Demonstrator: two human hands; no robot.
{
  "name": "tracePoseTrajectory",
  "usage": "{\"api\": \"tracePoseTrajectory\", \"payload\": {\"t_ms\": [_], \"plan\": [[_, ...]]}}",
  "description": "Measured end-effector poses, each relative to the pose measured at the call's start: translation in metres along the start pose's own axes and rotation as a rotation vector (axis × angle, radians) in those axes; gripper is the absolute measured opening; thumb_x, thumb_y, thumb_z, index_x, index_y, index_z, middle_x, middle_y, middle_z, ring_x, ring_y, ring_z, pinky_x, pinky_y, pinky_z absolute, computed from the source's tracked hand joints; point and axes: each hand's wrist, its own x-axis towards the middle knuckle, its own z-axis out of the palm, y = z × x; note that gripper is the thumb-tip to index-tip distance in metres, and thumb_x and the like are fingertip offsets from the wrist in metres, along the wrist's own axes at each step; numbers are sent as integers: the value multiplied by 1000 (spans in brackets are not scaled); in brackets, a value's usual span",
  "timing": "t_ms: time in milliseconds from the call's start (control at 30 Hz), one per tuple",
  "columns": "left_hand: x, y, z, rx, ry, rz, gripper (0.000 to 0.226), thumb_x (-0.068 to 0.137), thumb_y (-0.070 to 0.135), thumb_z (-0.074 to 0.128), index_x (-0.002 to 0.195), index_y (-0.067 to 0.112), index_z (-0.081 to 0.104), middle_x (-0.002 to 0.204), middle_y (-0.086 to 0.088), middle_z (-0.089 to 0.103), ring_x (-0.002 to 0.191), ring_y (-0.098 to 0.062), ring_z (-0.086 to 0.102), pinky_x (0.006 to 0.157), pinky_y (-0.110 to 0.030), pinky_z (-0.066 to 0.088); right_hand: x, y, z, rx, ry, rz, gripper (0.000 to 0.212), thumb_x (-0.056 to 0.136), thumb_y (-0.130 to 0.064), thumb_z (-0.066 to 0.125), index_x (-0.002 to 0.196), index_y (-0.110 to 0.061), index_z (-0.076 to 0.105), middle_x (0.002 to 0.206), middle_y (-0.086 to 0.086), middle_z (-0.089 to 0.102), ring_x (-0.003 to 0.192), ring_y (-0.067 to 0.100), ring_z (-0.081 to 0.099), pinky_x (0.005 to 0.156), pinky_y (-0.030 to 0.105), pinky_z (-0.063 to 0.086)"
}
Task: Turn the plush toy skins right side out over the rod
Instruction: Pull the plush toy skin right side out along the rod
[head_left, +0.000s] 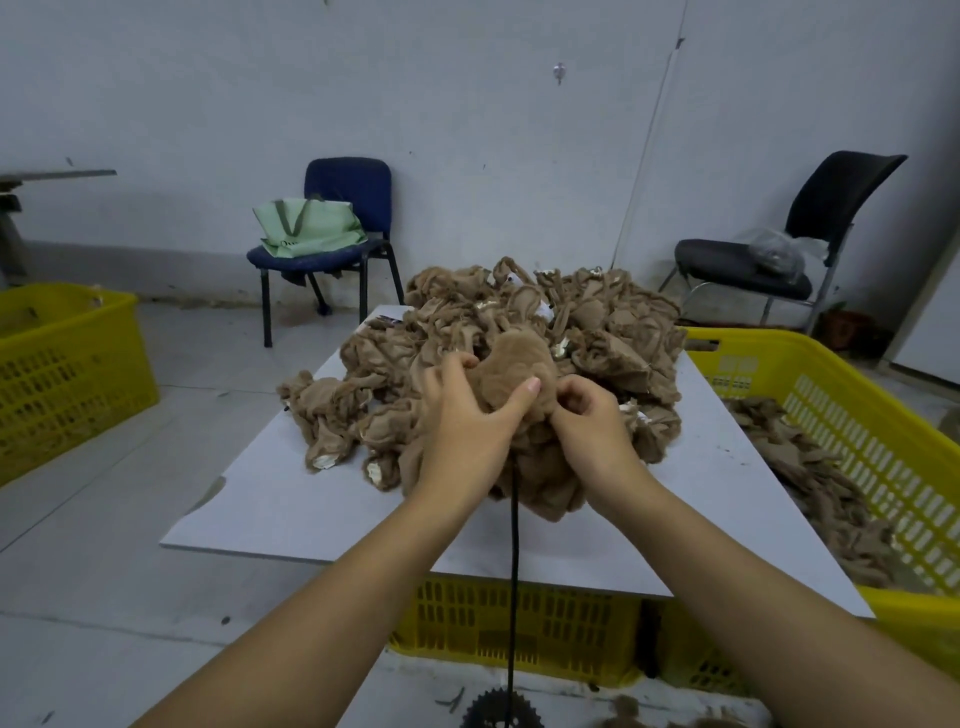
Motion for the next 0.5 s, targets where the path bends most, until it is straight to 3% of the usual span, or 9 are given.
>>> {"api": "tracePoseTrajectory", "payload": {"t_ms": [100, 167, 267, 333, 433, 500], "plan": [[-3, -9, -3, 416, 227, 429, 31, 91, 29, 70, 112, 12, 54, 117, -6, 44, 107, -24, 48, 85, -36, 48, -6, 4, -7, 38, 56, 62, 20, 96, -18, 66, 85, -1, 65, 86, 18, 69, 84, 31, 67, 75, 37, 59], [-2, -18, -7, 495, 132, 533, 13, 94, 17, 65, 94, 8, 57, 100, -6, 51, 90, -25, 53, 72, -41, 49, -12, 5, -11, 74, 14, 97, 19, 96, -20, 66, 85, -4, 66, 89, 19, 69, 86, 30, 69, 76, 40, 60], [-6, -25, -10, 218, -147, 208, 33, 95, 39, 65, 80, 11, 54, 79, -3, 55, 71, -21, 56, 62, -44, 49, -17, 4, -15, 173, -103, 153, 17, 97, -20, 64, 82, -11, 65, 75, 3, 69, 70, 14, 68, 62, 26, 56], [-11, -24, -7, 2, -193, 7, 42, 90, 41, 72, 74, 9, 51, 65, 0, 54, 58, -14, 55, 54, -35, 45, -21, 5, -17, 226, -167, 181, 16, 97, -18, 63, 83, -11, 65, 71, 0, 70, 65, 9, 68, 57, 21, 53], [-18, -18, 1, -246, -225, -282, 30, 87, 33, 78, 77, 11, 59, 56, 11, 60, 51, 0, 59, 50, -18, 47, -28, 8, -21, 225, -261, 207, 16, 98, -20, 62, 84, -12, 65, 80, 3, 71, 72, 9, 70, 57, 18, 52], [-15, -18, 2, -345, -235, -451, 22, 90, 30, 74, 81, 11, 68, 65, 7, 69, 60, -6, 66, 55, -24, 53, -31, 10, -23, 224, -317, 215, 17, 97, -23, 63, 82, -16, 67, 86, 5, 71, 78, 10, 70, 60, 19, 53]]}}
